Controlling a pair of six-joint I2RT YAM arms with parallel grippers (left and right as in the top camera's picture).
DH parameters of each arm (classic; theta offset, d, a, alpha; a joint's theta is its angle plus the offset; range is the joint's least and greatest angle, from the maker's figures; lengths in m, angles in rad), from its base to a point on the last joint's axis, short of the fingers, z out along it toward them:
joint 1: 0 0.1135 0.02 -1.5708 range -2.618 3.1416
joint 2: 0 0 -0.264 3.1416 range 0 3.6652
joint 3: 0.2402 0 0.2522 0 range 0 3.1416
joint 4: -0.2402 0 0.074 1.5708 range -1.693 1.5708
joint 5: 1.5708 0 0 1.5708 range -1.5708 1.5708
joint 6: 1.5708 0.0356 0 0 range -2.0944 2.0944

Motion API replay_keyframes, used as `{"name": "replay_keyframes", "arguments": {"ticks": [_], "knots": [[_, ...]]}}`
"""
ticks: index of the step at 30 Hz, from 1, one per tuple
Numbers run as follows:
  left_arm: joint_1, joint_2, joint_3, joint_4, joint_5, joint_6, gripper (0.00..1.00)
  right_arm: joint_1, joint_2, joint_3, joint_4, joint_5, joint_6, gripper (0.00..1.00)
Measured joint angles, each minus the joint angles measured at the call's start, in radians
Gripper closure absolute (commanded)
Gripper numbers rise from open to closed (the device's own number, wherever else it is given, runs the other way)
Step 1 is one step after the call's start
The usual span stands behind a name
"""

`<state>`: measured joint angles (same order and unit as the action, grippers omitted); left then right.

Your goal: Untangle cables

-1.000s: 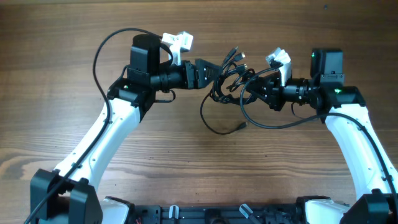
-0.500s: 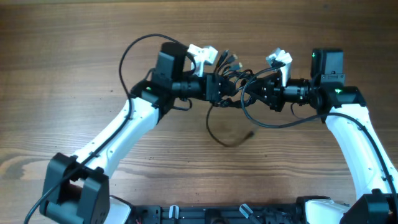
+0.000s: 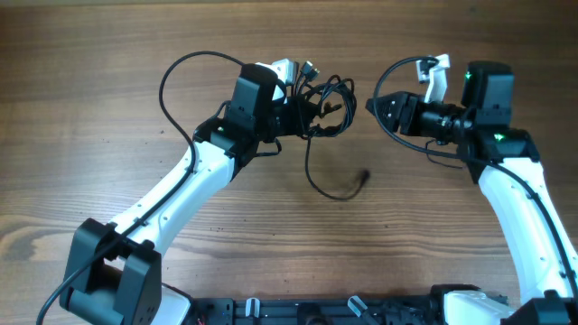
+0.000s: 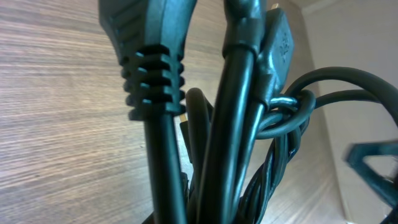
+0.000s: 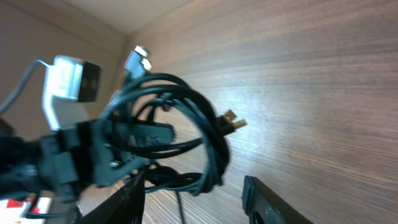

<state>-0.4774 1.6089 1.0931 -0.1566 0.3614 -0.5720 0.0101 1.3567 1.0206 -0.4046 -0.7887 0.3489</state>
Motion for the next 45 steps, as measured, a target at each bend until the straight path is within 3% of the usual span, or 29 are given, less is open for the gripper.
{"name": "replay_keyframes", "arguments": {"ticks": [6,12,18,21,26,28,32,37,41,45], "knots": [[0.000,0.000,0.000,0.000,-0.028,-0.041,0.96,0.082,-0.005,0.000,0.050,-0.017,0.058,0.32],[-0.003,0.001,0.000,0.000,-0.027,-0.168,0.96,0.209,0.016,0.000,0.148,0.017,0.068,0.33],[-0.014,0.001,0.000,0.001,0.019,-0.212,0.96,0.273,0.113,0.000,0.264,0.106,0.114,0.42],[-0.021,0.002,0.000,0.000,0.032,-0.220,0.96,0.280,0.143,0.000,0.329,0.131,0.142,0.52],[-0.038,0.003,0.000,0.000,0.032,-0.227,0.96,0.289,0.183,0.000,0.383,0.143,0.176,0.95],[-0.042,0.003,0.000,0.000,0.030,-0.227,0.96,0.290,0.183,0.000,0.396,0.139,0.197,0.96],[-0.042,0.003,0.000,-0.015,-0.021,-0.226,0.96,0.227,0.147,-0.001,0.394,0.059,0.271,0.96],[-0.058,0.003,0.021,0.007,-0.057,-0.111,0.96,-0.015,-0.011,-0.005,0.348,-0.136,0.361,0.96],[-0.069,-0.001,0.035,0.031,-0.016,0.009,0.96,-0.183,-0.042,-0.006,0.191,-0.187,0.303,0.96],[-0.069,-0.001,0.032,0.038,0.033,0.107,0.96,-0.235,-0.010,-0.008,0.030,-0.118,0.147,0.96]]}}
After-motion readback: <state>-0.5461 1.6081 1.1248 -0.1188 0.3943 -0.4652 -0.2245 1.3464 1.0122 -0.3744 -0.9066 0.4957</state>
